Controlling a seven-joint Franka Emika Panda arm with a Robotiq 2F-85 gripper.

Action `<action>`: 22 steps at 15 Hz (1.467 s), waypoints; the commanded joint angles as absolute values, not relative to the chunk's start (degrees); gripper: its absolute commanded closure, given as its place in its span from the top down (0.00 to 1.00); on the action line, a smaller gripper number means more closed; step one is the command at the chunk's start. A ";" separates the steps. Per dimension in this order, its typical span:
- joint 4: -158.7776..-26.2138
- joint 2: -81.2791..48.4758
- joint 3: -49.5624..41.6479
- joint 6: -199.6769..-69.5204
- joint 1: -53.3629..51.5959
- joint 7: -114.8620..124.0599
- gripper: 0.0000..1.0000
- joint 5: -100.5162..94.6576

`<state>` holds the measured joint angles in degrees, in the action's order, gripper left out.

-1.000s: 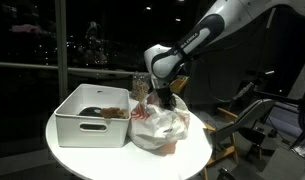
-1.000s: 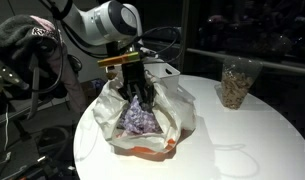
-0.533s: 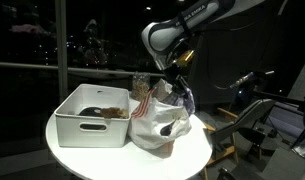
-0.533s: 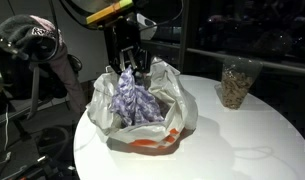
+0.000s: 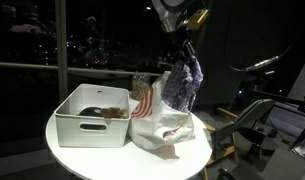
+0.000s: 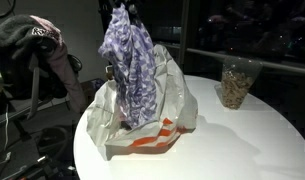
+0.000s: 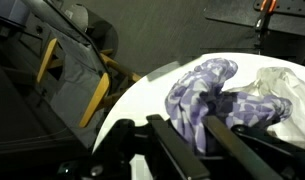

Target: Empty the objects in the plastic bag into the white basket

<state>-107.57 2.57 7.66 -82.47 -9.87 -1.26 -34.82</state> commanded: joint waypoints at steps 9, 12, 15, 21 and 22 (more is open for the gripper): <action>-96.71 12.25 17.39 -85.44 -12.51 15.29 0.02 -37.06; -93.79 11.28 20.86 -88.84 -13.81 20.18 0.02 -38.59; -92.60 9.86 23.58 -95.06 -14.72 24.18 0.02 -41.96; -89.03 0.92 26.03 -112.45 -16.13 33.16 0.02 -54.12; -88.20 -1.06 25.73 -115.68 -16.63 34.62 0.02 -56.42</action>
<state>-93.57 5.51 25.77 -108.78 -15.39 30.52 -49.90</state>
